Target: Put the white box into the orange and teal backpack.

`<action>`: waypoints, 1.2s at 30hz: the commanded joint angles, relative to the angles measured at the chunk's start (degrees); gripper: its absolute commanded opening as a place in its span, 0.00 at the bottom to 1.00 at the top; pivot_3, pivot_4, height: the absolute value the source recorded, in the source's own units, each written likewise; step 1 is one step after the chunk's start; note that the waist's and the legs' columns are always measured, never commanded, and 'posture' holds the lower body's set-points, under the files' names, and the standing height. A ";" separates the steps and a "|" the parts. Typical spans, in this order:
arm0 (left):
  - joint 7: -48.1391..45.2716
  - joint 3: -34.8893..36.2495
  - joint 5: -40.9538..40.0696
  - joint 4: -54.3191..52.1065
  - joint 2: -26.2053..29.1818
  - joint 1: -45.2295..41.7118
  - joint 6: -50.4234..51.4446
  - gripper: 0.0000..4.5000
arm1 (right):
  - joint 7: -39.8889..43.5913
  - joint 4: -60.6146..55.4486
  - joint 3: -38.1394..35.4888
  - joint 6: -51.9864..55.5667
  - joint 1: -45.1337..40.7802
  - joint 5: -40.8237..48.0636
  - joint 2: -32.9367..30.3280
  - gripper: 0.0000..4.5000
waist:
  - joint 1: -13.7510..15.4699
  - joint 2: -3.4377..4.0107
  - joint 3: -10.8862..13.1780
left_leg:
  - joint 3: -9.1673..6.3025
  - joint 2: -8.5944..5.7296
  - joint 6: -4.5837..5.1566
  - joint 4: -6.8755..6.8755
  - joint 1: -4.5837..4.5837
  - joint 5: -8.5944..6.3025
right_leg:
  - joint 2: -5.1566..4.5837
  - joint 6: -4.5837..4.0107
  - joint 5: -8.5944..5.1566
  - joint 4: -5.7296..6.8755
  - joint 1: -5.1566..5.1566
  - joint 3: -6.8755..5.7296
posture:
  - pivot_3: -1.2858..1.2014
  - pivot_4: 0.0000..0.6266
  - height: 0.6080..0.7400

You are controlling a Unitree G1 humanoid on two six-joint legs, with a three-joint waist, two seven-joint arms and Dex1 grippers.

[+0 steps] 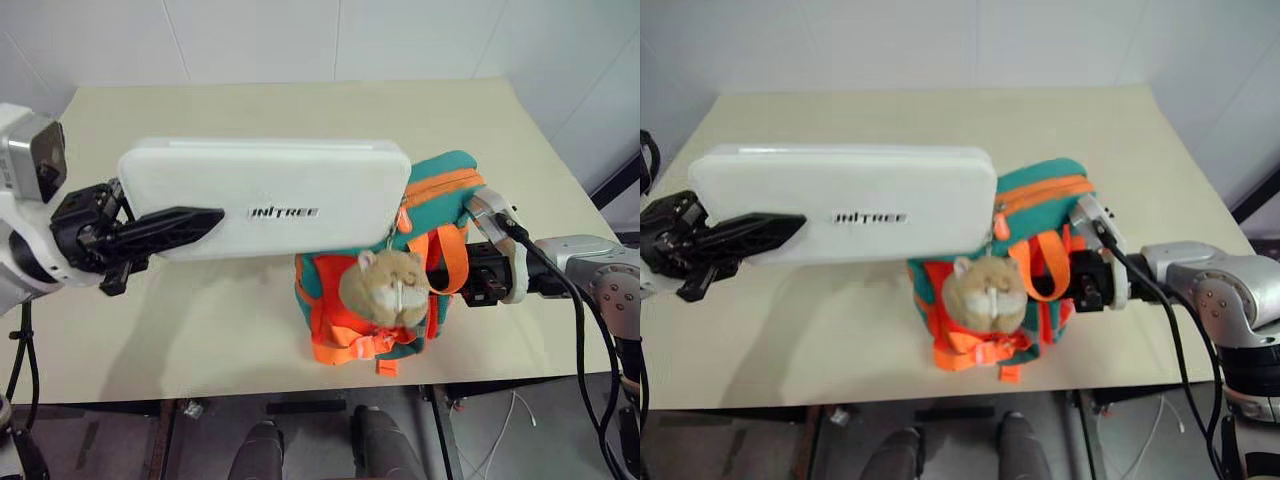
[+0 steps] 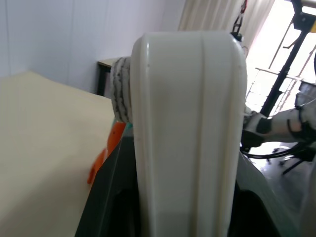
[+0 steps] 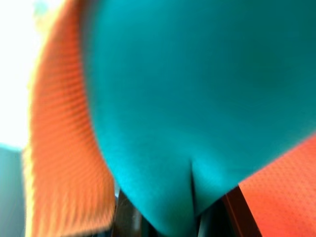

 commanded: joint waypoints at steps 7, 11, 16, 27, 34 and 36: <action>-2.01 0.47 4.56 2.26 2.17 -1.57 -3.12 0.29 | 2.05 -0.28 -1.71 1.43 0.33 0.26 -2.49 0.02 | 0.47 0.00 0.00 | 0.01 0.00 0.01 -0.05 -0.02 -0.01 | 0.00 0.01 0.00 -0.07 0.00 0.00 | 0.52 0.24 1.00; -2.75 1.01 5.75 3.52 2.92 -2.64 -3.88 0.29 | 2.87 -0.15 -1.95 1.76 0.50 0.50 -3.04 0.02 | 0.50 0.00 0.00 | 0.01 0.00 0.01 -0.03 -0.02 -0.01 | 0.00 0.02 0.01 -0.06 0.00 0.00 | 0.52 0.24 1.00; -4.43 1.33 8.66 5.56 4.86 -4.30 -5.26 0.29 | 4.14 0.67 -2.32 2.09 0.39 0.59 -3.97 0.02 | 0.52 0.00 0.00 | 0.01 0.00 0.01 -0.03 -0.02 -0.01 | 0.00 0.02 0.01 -0.06 0.00 -0.01 | 0.52 0.24 1.00; -10.86 -1.69 13.42 0.99 8.34 1.61 -5.05 0.29 | 4.12 1.34 -2.31 1.97 0.45 0.33 -3.80 0.02 | 0.50 0.00 0.00 | 0.01 0.00 0.01 -0.06 -0.03 -0.01 | -0.01 0.02 0.01 -0.09 0.00 0.00 | 0.52 0.24 1.00; -10.57 -5.81 12.69 -2.17 7.51 0.45 -4.31 0.29 | 3.43 1.04 -2.51 2.10 0.47 0.56 -3.22 0.02 | 0.50 0.00 0.00 | 0.01 0.00 0.01 -0.03 -0.01 -0.01 | 0.00 0.02 0.01 -0.09 0.03 -0.01 | 0.52 0.24 1.00; -9.86 -7.27 12.25 -2.65 6.72 -0.79 -4.27 0.29 | 3.20 0.99 -2.52 2.09 0.50 0.54 -3.01 0.02 | 0.48 0.00 0.00 | 0.01 0.01 0.01 -0.03 -0.02 -0.01 | 0.00 0.02 0.01 -0.08 0.03 -0.01 | 0.52 0.24 1.00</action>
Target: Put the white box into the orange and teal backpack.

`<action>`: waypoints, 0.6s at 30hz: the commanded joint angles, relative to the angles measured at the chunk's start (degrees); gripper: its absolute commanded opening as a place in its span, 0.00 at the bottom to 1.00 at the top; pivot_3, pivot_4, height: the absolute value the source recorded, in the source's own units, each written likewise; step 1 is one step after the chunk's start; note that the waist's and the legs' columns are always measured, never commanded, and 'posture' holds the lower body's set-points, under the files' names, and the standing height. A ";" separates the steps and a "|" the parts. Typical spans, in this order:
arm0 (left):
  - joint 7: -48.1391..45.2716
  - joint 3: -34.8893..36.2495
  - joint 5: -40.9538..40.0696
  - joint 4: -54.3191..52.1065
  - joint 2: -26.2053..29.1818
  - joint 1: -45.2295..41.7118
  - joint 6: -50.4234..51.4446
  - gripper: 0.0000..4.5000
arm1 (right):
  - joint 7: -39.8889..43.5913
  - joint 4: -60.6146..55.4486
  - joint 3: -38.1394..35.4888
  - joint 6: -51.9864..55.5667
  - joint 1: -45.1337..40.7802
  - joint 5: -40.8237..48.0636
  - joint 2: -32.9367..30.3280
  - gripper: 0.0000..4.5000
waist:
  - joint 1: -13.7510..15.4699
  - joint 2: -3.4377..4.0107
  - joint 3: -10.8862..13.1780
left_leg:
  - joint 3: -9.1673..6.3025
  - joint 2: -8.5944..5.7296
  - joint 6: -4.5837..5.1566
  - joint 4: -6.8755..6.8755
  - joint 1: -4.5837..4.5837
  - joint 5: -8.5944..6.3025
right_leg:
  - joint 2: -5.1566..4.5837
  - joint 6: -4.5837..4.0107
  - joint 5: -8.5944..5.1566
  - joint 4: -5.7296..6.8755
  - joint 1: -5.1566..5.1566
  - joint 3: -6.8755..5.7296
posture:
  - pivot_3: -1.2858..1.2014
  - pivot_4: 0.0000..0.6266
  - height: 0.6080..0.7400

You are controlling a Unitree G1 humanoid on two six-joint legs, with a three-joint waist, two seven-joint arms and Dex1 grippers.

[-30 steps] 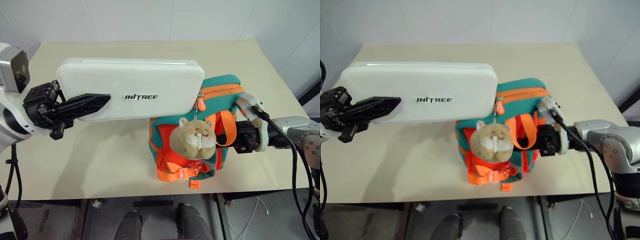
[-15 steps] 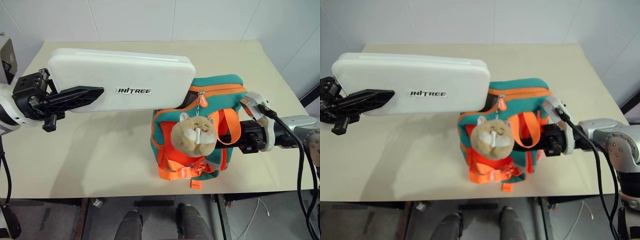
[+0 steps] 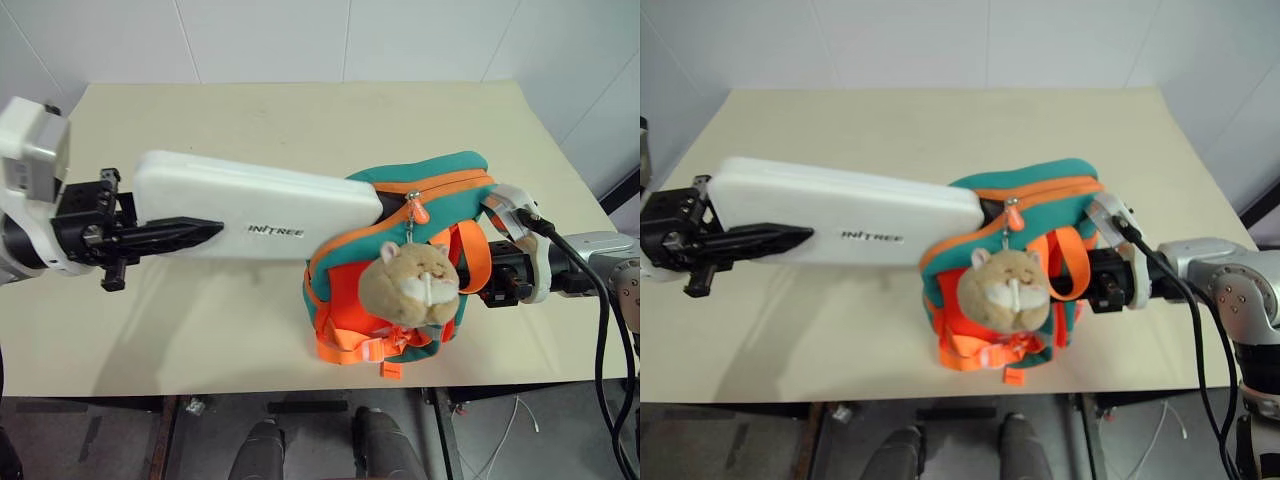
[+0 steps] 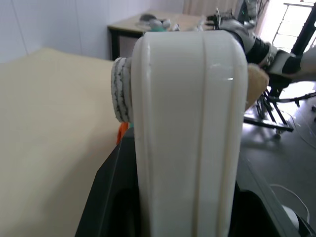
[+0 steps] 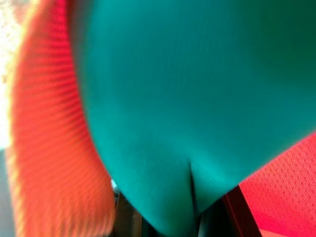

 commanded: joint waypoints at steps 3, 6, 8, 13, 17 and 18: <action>1.55 -6.19 2.45 -4.19 -1.00 -4.23 -0.64 0.29 | -0.88 -0.75 -1.20 0.31 0.32 0.08 -0.08 0.02 | 0.02 0.00 0.00 | 0.00 0.00 0.00 0.00 0.00 0.00 | 0.00 0.00 0.00 -0.01 0.00 0.00 | 0.52 0.24 1.00; 5.24 -10.88 3.42 -4.43 -3.80 -9.43 0.56 0.29 | -1.21 -0.86 -1.11 0.36 0.18 0.15 0.32 0.02 | 0.14 0.00 0.00 | -0.01 -0.01 0.00 0.01 0.00 0.00 | 0.00 0.01 0.00 0.01 0.00 0.00 | 0.52 0.24 1.00; 7.90 -14.90 4.15 -4.88 -6.08 -14.03 2.37 0.29 | -1.41 -0.91 -0.97 0.36 0.06 0.06 0.65 0.02 | 0.19 -0.02 0.01 | -0.04 -0.02 0.00 0.08 -0.01 0.00 | 0.00 0.05 0.03 0.00 0.05 -0.01 | 0.52 0.24 1.00; 12.80 -21.89 4.83 -5.74 -12.03 -22.46 7.08 0.29 | -1.89 -1.11 -0.78 0.32 0.05 -0.17 1.52 0.02 | 0.11 -0.02 0.01 | -0.03 -0.04 0.01 0.09 0.00 0.00 | -0.01 0.12 0.07 -0.04 0.10 0.00 | 0.52 0.24 1.00; 14.92 -27.94 9.67 -4.98 -17.37 -25.68 8.00 0.29 | -2.86 -1.70 -0.43 0.23 0.28 -0.26 2.90 0.02 | 0.21 -0.03 0.00 | -0.07 -0.06 0.01 0.11 0.00 0.01 | -0.01 0.16 0.09 -0.06 0.12 0.00 | 0.52 0.24 1.00; 14.94 -29.07 11.01 -4.72 -18.05 -25.98 8.20 0.29 | -3.04 -1.79 -0.54 0.31 0.29 -0.11 3.17 0.02 | 0.23 -0.05 -0.01 | -0.07 -0.06 0.00 0.12 0.00 0.01 | -0.01 0.16 0.10 -0.06 0.14 0.00 | 0.52 0.24 1.00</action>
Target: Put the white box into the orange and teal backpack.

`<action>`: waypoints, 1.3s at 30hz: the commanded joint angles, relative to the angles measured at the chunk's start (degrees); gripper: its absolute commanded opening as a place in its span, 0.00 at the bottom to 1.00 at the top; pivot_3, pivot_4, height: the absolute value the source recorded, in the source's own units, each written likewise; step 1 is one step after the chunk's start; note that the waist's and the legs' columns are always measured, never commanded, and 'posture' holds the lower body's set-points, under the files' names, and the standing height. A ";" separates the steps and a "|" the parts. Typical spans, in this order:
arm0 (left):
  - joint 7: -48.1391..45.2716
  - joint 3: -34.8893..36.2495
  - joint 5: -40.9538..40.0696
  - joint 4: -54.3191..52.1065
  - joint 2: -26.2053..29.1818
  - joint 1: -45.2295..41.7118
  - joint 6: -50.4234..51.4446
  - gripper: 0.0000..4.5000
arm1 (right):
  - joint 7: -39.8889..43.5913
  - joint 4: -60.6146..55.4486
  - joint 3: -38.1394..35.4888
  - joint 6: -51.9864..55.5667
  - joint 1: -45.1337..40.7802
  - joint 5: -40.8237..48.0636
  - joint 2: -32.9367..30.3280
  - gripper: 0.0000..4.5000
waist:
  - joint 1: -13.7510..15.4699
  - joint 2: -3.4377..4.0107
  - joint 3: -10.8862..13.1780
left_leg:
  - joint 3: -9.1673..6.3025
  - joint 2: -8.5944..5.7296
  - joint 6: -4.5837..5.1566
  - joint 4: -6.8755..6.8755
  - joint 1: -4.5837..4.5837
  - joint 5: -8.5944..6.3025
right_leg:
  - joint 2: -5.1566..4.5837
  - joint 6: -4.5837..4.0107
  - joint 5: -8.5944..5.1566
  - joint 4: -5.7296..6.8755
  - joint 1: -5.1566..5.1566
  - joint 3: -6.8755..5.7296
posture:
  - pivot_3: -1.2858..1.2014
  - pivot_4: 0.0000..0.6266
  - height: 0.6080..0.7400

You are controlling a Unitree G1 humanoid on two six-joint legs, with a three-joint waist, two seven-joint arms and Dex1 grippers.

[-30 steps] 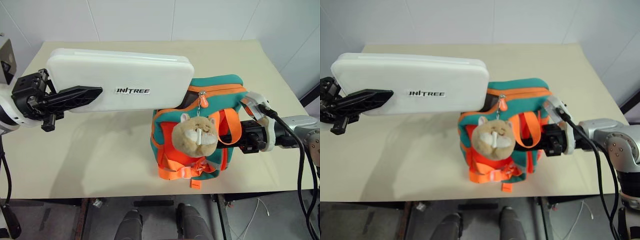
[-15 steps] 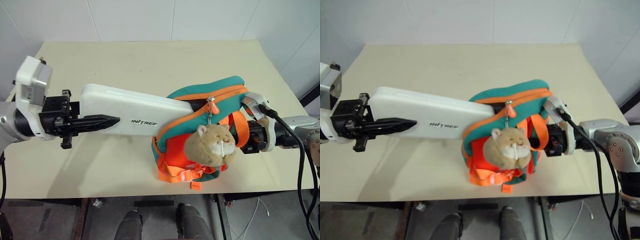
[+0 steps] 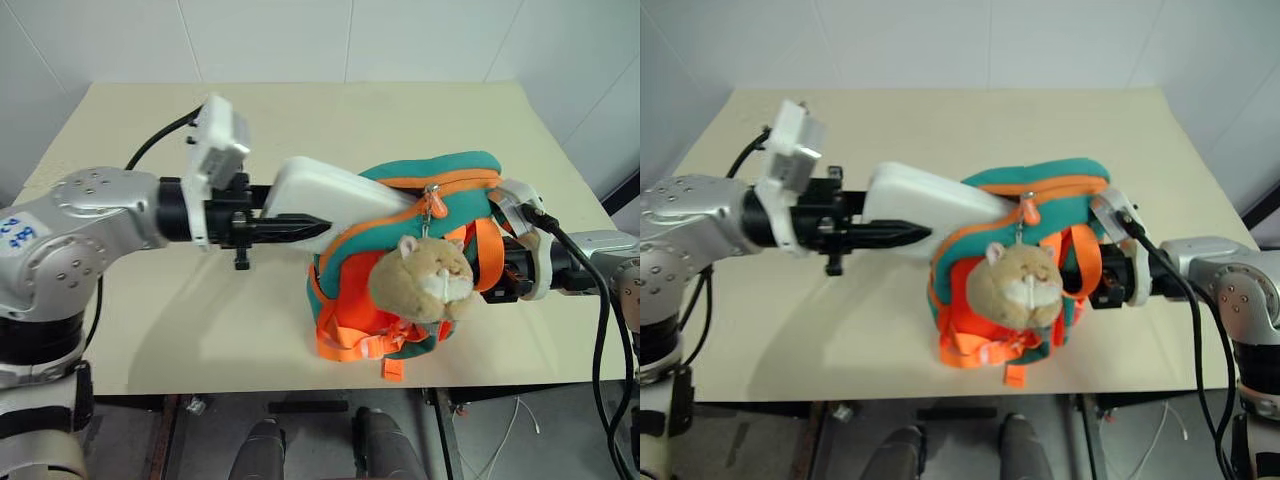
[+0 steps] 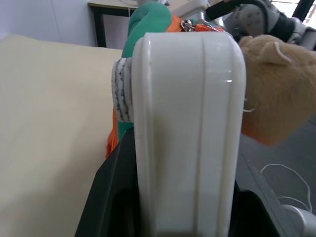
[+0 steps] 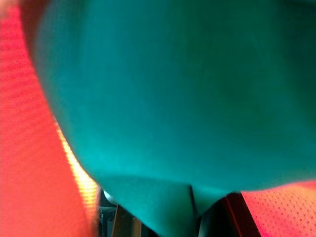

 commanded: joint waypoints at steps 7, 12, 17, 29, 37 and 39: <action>-3.93 -9.94 7.95 -0.65 -5.48 -1.71 -0.98 0.29 | -1.95 -2.13 0.39 0.39 0.71 -0.15 1.68 0.02 | 0.05 -0.02 -0.01 | -0.02 -0.01 0.00 0.00 0.01 0.00 | 0.00 0.01 0.01 -0.02 0.03 0.00 | 0.52 0.24 1.00; -6.14 -12.55 11.97 1.34 -7.09 -1.76 -3.27 0.45 | -2.56 -2.67 -0.08 0.53 1.33 0.10 1.94 0.02 | 0.09 -0.02 -0.02 | -0.02 -0.01 0.00 0.02 0.05 0.00 | 0.00 0.04 0.02 -0.10 0.12 0.00 | 0.52 0.24 1.00; -6.72 -9.13 9.72 2.25 -9.54 -2.18 -0.89 0.75 | -2.98 -2.99 -0.45 0.47 1.88 0.58 1.79 0.02 | -0.04 -0.02 -0.02 | -0.03 -0.01 0.03 0.02 0.07 0.00 | 0.00 0.13 0.10 -0.34 0.27 -0.01 | 0.52 0.24 1.00; -18.44 7.12 -0.91 5.72 2.17 -1.92 1.40 1.00 | -2.95 -2.50 -0.19 -0.58 2.63 0.45 1.81 0.02 | -0.22 0.00 0.00 | -0.02 0.00 0.05 -0.01 0.10 -0.01 | 0.00 0.12 0.10 -0.33 0.25 -0.01 | 0.52 0.24 1.00; -22.56 11.04 0.41 8.31 8.48 2.06 -1.15 0.96 | -2.30 -1.87 0.37 -1.28 2.48 -0.12 1.66 0.02 | -0.35 0.01 0.00 | -0.01 0.00 0.06 -0.08 0.10 -0.02 | 0.01 0.12 0.10 -0.38 0.24 -0.01 | 0.52 0.24 1.00; -23.21 11.55 0.20 8.12 9.19 3.67 -1.44 0.86 | -2.29 -1.83 0.46 -1.29 2.43 -0.24 1.72 0.02 | -0.27 0.00 0.00 | -0.02 0.00 0.06 -0.07 0.10 -0.02 | 0.01 0.11 0.10 -0.38 0.24 -0.01 | 0.52 0.24 1.00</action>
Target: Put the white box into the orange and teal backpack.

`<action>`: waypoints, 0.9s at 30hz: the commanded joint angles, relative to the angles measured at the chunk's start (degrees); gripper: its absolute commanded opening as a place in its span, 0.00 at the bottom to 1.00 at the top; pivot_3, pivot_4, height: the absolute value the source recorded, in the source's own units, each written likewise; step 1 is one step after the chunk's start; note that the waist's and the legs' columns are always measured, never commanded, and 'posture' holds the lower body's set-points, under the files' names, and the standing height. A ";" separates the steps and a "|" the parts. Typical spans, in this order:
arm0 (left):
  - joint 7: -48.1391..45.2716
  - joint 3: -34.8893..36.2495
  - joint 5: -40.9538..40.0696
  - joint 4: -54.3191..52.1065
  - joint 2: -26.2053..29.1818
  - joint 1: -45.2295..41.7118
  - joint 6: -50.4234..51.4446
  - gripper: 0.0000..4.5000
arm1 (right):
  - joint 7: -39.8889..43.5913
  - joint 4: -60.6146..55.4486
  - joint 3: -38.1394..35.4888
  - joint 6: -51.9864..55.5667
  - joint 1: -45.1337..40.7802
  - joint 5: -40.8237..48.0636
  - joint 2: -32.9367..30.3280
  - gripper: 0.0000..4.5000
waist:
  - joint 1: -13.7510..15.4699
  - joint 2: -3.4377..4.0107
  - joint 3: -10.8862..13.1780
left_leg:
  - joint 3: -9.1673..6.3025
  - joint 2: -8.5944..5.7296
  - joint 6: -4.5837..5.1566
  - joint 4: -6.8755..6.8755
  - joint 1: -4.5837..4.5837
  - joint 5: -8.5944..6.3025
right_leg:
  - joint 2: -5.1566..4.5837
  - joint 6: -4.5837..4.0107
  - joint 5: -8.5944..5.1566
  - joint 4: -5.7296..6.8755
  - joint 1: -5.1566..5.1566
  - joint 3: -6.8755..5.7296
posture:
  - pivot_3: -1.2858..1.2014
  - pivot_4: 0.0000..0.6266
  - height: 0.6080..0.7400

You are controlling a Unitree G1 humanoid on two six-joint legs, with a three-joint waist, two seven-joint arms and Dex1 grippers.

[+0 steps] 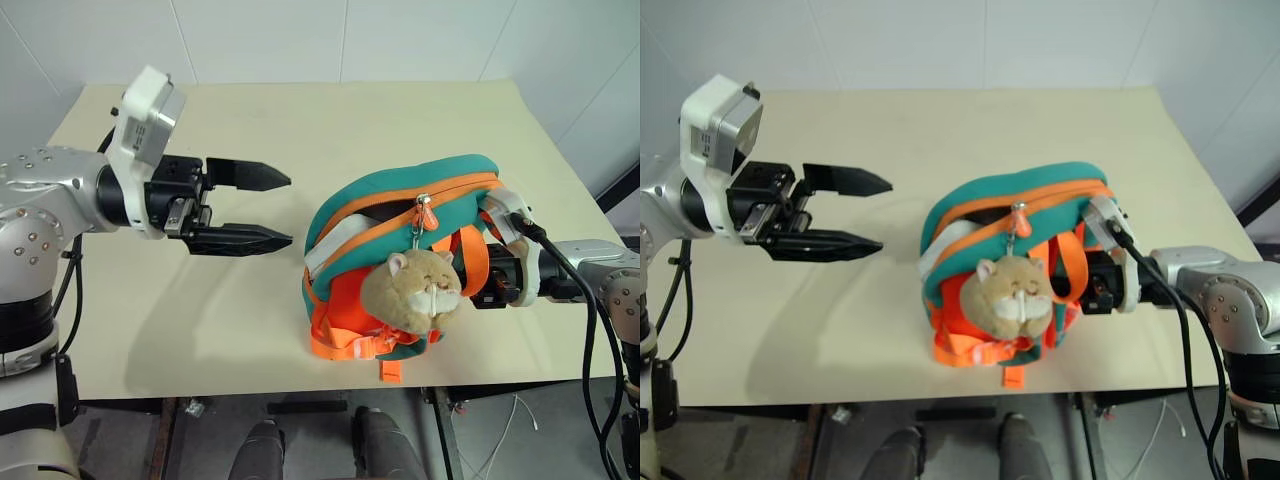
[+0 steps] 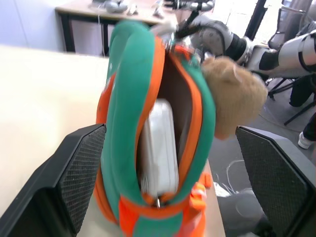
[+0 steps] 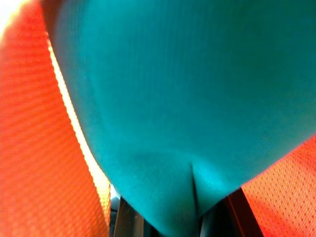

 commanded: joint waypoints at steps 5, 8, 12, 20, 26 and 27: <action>-3.02 1.82 -0.29 -3.21 2.21 4.08 -2.81 0.51 | -0.15 0.09 0.82 -0.10 -0.02 -0.96 0.20 0.02 | 0.02 0.00 0.00 | 0.00 0.00 0.00 -0.01 0.00 0.00 | 0.00 0.00 0.00 0.01 0.00 0.00 | 0.52 0.24 1.00; -2.53 0.76 0.25 -4.06 1.37 4.10 -3.46 0.29 | -0.26 0.12 0.86 -0.16 -0.12 -1.12 0.33 0.02 | 0.06 0.00 0.00 | 0.01 0.00 0.00 0.02 0.00 0.00 | 0.00 0.00 0.00 0.00 0.01 0.00 | 0.52 0.24 1.00; -2.13 -2.85 3.29 -5.32 -0.04 5.31 -5.68 0.01 | -0.57 0.07 0.89 -0.29 0.00 -1.22 0.71 0.02 | -0.01 0.00 0.00 | 0.01 0.00 0.00 0.01 0.01 0.00 | 0.00 0.00 0.00 0.01 0.01 0.00 | 0.52 0.24 1.00; -1.64 -8.56 8.49 -6.60 -2.28 6.90 -9.40 0.01 | -1.40 -0.25 0.49 -0.35 0.30 -0.98 1.22 0.02 | 0.05 0.00 0.00 | 0.01 0.00 0.00 0.02 0.00 0.00 | 0.00 -0.01 0.00 0.01 0.01 0.00 | 0.52 0.24 1.00; 0.56 -12.21 13.46 -4.76 -6.07 5.37 -12.72 0.01 | -2.54 -0.84 0.04 -0.17 0.66 -0.34 1.83 0.02 | 0.07 0.00 0.00 | 0.01 0.00 0.00 0.02 0.01 0.00 | 0.00 -0.01 0.01 0.01 0.01 0.00 | 0.52 0.24 1.00; 1.33 -12.80 14.21 -4.47 -7.29 4.98 -13.12 0.01 | -2.70 -0.96 -0.03 -0.18 0.78 -0.26 1.92 0.02 | 0.12 0.00 0.00 | 0.01 0.00 0.00 0.03 0.00 0.00 | 0.00 -0.01 0.01 0.01 0.01 0.00 | 0.52 0.24 1.00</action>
